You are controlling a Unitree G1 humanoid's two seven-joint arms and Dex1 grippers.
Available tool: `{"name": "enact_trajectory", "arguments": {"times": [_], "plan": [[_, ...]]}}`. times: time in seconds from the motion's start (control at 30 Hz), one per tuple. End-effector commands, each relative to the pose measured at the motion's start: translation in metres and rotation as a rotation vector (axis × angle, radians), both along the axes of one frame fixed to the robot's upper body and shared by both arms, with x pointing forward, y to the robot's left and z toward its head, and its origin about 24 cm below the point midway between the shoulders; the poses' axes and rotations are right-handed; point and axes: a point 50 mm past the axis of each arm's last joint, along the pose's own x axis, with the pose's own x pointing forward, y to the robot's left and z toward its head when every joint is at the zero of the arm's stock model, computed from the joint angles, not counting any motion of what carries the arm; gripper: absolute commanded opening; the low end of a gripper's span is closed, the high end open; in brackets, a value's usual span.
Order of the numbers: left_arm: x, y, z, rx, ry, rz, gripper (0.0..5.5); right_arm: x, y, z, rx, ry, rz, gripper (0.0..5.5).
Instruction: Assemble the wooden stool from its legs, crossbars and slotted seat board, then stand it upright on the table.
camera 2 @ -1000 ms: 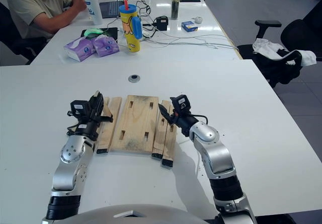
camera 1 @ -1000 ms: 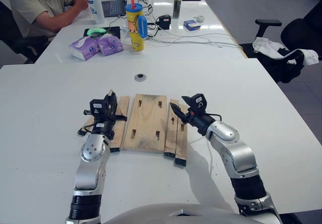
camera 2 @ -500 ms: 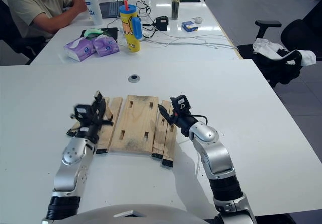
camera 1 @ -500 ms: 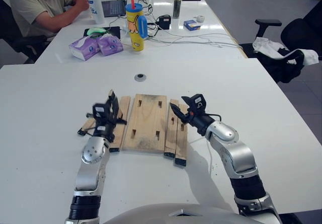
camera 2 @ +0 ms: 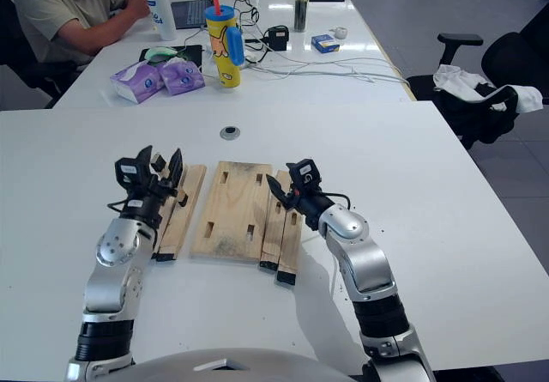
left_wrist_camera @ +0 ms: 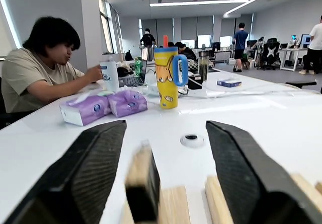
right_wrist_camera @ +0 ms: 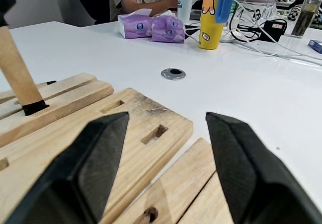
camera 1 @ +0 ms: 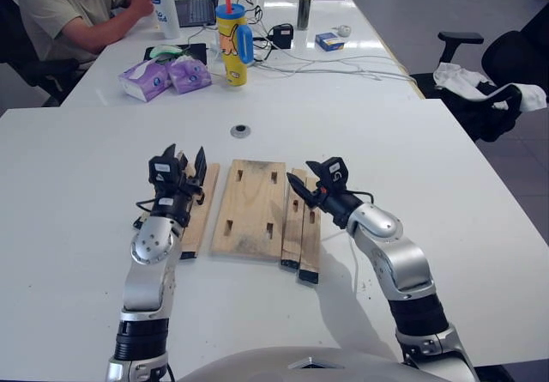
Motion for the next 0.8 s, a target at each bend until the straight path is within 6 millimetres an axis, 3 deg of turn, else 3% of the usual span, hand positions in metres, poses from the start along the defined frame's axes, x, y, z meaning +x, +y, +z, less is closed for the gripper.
{"name": "enact_trajectory", "arguments": {"times": [0.03,0.2,0.27,0.33,0.4,0.47,0.5,0.57,0.8], "plan": [[0.011,0.000,0.044,-0.004,-0.119,0.010,2.99,0.002,0.001,0.001,0.001,-0.005,0.003,2.85],[0.042,0.009,0.091,-0.078,-0.148,-0.026,2.99,0.001,0.003,0.000,0.004,-0.003,0.001,2.85],[0.053,0.013,0.099,-0.108,-0.102,-0.046,2.99,0.001,0.004,-0.001,0.004,-0.004,0.001,2.85],[0.063,0.014,0.075,-0.144,0.077,-0.070,2.99,0.002,0.005,0.000,0.004,-0.006,0.000,2.85],[0.058,0.011,0.018,-0.159,0.325,-0.083,2.99,0.002,0.007,0.000,0.007,-0.008,-0.002,2.85],[0.041,0.006,-0.042,-0.159,0.538,-0.092,2.99,0.001,0.008,-0.001,0.011,-0.006,-0.004,2.85],[0.033,0.004,-0.058,-0.172,0.581,-0.091,2.99,0.001,0.009,-0.002,0.010,-0.004,0.001,2.85],[0.027,-0.002,-0.064,-0.162,0.584,-0.096,2.99,0.002,0.009,-0.002,0.005,-0.002,0.006,2.85],[0.043,0.005,-0.043,-0.101,0.456,-0.052,2.99,0.003,0.010,-0.002,-0.001,-0.009,0.012,2.85]]}}
